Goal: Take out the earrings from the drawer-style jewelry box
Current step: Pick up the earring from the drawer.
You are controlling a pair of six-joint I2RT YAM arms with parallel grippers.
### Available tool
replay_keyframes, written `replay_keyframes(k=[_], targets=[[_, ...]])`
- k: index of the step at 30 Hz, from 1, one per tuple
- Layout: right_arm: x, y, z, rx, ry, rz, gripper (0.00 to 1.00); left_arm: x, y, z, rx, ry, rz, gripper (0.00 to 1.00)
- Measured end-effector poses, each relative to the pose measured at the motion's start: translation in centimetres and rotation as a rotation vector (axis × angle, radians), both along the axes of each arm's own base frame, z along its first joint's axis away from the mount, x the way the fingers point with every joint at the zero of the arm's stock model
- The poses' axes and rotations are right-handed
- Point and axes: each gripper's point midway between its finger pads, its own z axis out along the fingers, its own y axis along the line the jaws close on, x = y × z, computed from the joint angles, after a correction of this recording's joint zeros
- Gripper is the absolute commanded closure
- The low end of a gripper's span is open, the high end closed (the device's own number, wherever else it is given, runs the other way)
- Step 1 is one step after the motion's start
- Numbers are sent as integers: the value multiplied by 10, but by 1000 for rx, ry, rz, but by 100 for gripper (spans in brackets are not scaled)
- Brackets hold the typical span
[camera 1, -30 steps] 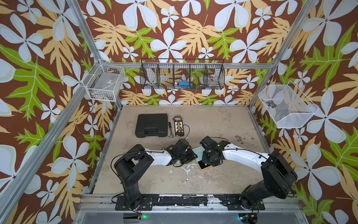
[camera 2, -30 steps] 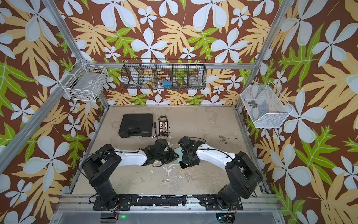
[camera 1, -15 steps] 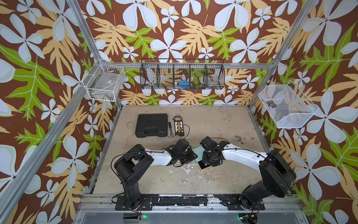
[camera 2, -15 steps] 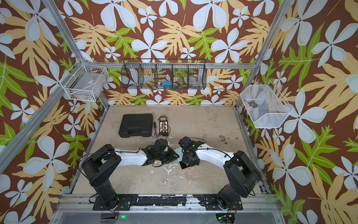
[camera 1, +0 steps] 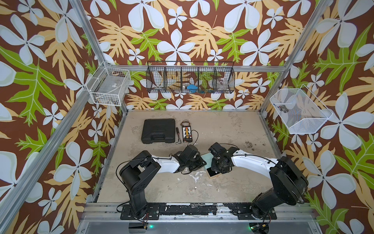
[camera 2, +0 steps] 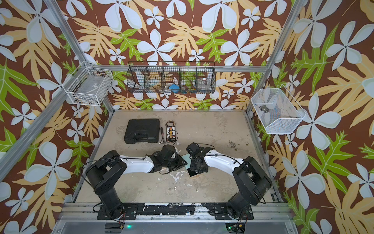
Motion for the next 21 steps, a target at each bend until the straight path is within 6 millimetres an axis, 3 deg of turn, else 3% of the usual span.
replay_keyframes(k=[5, 21], targets=[[0, 1, 5, -2, -15, 20, 90, 0, 0, 0, 0, 0, 0, 69], [-5, 8, 49, -2, -124, 126, 91, 1, -1, -1, -1, 0, -1, 69]])
